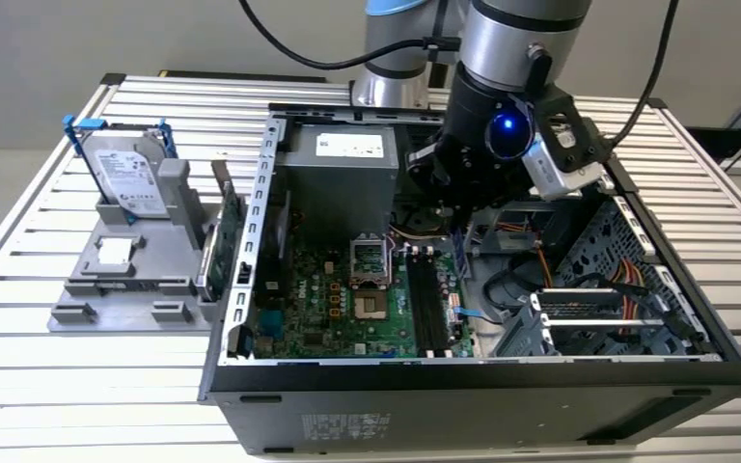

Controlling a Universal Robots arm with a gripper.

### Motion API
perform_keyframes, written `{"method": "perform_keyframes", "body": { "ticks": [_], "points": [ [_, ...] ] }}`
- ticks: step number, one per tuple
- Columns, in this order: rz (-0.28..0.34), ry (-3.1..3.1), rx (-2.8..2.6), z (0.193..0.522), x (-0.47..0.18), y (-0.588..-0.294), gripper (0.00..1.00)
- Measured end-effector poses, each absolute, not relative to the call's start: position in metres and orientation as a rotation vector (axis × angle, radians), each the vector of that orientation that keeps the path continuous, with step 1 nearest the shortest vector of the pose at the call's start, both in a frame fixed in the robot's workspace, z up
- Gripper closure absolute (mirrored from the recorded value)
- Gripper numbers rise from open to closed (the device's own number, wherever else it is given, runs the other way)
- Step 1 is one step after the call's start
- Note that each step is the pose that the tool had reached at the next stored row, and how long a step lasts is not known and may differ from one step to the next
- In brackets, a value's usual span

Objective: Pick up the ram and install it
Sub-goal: 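Insert the ram into the slot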

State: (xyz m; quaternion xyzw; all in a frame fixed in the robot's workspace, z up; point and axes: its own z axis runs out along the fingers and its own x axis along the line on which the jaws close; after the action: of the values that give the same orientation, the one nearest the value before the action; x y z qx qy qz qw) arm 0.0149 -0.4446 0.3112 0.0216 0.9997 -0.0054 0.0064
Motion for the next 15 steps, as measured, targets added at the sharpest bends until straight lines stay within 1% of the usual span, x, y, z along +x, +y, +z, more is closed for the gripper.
{"method": "perform_keyframes", "body": {
  "ticks": [15],
  "points": [
    [-0.017,3.128,0.066,0.3051,0.0163,-0.4452,1.00]
  ]
}}
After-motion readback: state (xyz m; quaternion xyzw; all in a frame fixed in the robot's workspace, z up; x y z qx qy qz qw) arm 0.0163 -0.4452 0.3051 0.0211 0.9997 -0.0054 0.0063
